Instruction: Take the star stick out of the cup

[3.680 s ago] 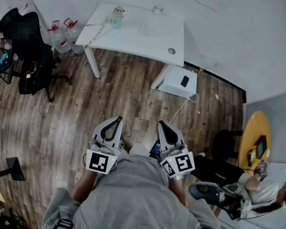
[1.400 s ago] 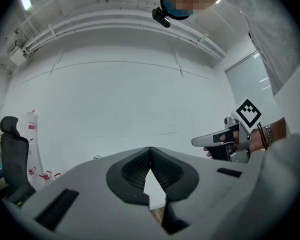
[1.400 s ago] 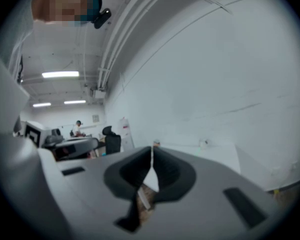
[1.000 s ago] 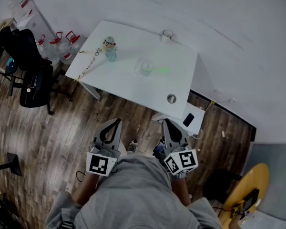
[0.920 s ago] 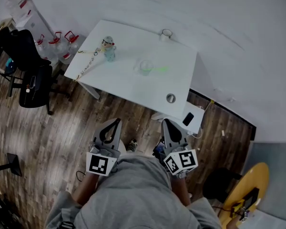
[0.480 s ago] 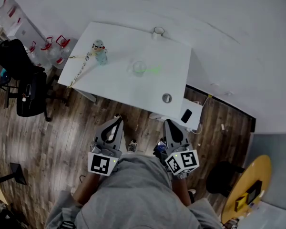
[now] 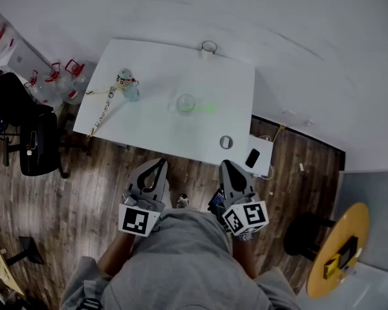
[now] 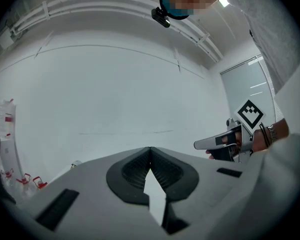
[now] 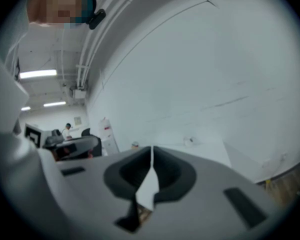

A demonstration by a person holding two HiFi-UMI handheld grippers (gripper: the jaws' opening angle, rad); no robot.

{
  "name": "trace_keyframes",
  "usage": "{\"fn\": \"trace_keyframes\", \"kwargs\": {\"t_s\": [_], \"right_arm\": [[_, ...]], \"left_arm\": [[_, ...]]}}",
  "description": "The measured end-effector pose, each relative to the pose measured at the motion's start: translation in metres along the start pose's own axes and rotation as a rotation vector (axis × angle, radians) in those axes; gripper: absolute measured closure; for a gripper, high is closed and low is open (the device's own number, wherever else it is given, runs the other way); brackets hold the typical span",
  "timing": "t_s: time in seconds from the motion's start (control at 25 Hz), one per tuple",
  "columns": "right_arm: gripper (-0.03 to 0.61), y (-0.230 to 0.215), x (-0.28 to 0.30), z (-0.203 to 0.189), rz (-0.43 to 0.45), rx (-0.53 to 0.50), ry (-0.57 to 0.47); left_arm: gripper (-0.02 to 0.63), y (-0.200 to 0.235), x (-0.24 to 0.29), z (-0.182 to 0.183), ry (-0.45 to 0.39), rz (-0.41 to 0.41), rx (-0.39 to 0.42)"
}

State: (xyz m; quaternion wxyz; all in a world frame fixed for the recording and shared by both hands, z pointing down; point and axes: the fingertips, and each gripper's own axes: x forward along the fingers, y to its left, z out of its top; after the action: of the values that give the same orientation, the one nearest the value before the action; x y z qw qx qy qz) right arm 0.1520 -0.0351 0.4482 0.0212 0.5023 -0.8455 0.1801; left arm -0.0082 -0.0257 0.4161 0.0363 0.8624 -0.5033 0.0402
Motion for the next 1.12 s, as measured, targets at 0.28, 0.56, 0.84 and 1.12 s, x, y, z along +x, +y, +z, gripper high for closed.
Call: {"fn": "trace_keyframes", "kwargs": {"t_s": [0.28,0.56,0.84,1.12], "right_arm": [[0.541,0.001,0.035,0.010,-0.051,0.007,-0.005],[0.541,0.004,0.068,0.017,-0.102,0.011,0.004],[0.541,-0.005,0.088,0.016,-0.194,0.024,0.003],[0.541,-0.025,0.104,0.012,-0.292,0.062,-0.008]], "left_arm": [[0.583,0.030,0.031,0.008,-0.010,-0.072,0.008],[0.583,0.059,0.056,0.010,-0.002,-0.146,-0.001],[0.583,0.080,0.078,0.010,-0.010,-0.221,-0.007],[0.583,0.095,0.094,0.008,-0.016,-0.282,-0.001]]}}
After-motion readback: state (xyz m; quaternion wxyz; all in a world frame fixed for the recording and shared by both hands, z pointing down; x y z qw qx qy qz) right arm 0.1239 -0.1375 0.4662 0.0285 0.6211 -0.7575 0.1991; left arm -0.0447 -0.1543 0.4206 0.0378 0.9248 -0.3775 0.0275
